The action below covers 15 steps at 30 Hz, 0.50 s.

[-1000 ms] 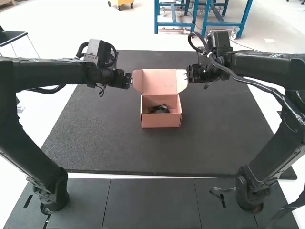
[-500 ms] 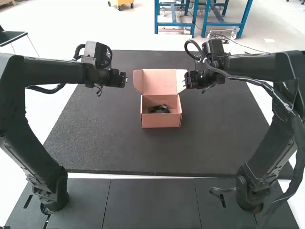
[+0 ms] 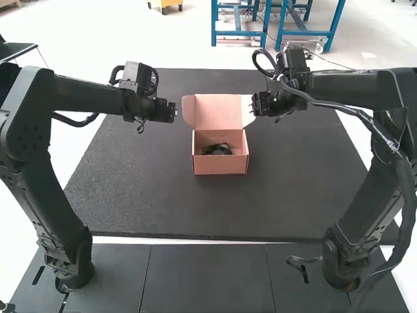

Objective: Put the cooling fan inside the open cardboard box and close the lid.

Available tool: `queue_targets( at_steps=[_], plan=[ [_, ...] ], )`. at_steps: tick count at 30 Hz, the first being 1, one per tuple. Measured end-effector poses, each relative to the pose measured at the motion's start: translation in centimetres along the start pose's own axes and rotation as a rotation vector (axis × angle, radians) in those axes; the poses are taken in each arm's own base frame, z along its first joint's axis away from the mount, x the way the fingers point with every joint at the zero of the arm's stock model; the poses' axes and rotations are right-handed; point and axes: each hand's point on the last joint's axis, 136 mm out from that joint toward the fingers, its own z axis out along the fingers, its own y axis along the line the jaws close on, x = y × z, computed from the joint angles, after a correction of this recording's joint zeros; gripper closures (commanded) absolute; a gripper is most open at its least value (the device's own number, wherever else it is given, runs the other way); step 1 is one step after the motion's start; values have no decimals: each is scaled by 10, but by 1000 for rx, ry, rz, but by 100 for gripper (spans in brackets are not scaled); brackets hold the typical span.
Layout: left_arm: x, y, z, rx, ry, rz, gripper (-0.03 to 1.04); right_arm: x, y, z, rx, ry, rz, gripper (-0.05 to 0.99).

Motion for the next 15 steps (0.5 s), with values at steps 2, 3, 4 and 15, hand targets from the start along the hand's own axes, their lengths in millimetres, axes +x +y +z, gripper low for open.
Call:
queue_targets(
  at_steps=[2,3,4,15],
  plan=[
    [-4,-1,3,1,-4,0,4,-1,0,2,-1,1,0,27],
    [-5,-1,4,3,-5,-1,4,-1,0,3,-3,2,0,27],
    [-7,-2,5,7,-9,-1,4,-1,1,3,-6,3,1,27],
    [-9,-17,13,76,2,3,4,-7,3,8,-26,3,17,27]
  ],
)
